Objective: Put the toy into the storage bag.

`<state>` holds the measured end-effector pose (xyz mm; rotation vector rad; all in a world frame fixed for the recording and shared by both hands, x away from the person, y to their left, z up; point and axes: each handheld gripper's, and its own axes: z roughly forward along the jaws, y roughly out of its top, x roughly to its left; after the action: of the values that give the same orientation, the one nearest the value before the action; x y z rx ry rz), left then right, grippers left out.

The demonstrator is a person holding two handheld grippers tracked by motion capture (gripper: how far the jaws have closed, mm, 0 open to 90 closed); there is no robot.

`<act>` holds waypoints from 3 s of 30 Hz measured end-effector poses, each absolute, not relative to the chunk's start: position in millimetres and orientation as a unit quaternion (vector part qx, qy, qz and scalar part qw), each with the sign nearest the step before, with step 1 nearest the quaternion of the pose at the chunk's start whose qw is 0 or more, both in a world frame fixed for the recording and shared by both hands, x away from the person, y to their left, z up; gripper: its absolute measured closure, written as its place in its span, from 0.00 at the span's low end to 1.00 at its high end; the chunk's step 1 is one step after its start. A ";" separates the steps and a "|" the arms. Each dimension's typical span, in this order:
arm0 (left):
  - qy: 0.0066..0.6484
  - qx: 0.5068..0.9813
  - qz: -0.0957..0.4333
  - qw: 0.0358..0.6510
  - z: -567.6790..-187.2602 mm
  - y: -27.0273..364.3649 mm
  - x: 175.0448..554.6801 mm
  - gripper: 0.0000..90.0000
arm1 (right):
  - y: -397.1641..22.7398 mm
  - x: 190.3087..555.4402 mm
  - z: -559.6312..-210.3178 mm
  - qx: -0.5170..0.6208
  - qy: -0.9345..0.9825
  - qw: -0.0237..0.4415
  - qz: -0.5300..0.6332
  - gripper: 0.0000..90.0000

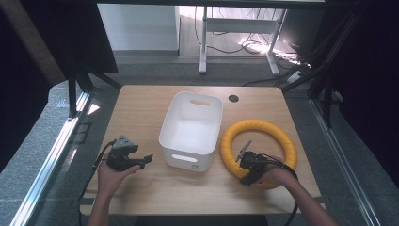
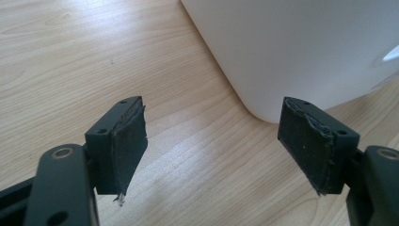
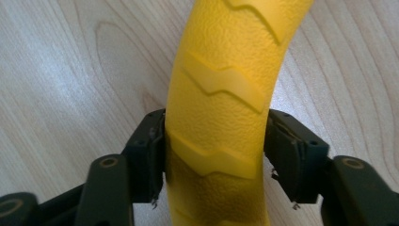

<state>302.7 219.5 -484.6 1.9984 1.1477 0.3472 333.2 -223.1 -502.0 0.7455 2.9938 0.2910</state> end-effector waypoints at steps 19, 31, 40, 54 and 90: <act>0.450 0.790 0.134 0.394 -485.8 218.5 303.6 0.27 | -242.0 349.5 -468.1 0.277 0.942 -0.038 0.184 0.57; 0.451 0.787 0.133 0.400 -485.5 221.4 303.6 0.27 | -275.9 354.0 -437.4 0.306 0.891 -0.028 0.333 0.57; 0.447 0.788 0.130 0.403 -485.2 220.4 303.8 0.27 | -304.5 354.3 -420.4 0.319 0.851 -0.024 0.417 0.57; 0.447 0.786 0.129 0.407 -484.5 220.0 303.7 0.27 | -326.7 344.6 -400.3 0.325 0.785 0.005 0.526 0.57; 0.446 0.789 0.125 0.404 -485.9 217.8 304.5 0.27 | -275.0 323.3 -390.5 0.340 0.692 0.128 0.624 0.57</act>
<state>304.5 217.8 -485.9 1.9914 1.1256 0.3155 323.3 -275.0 -390.5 0.9890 2.0122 1.8138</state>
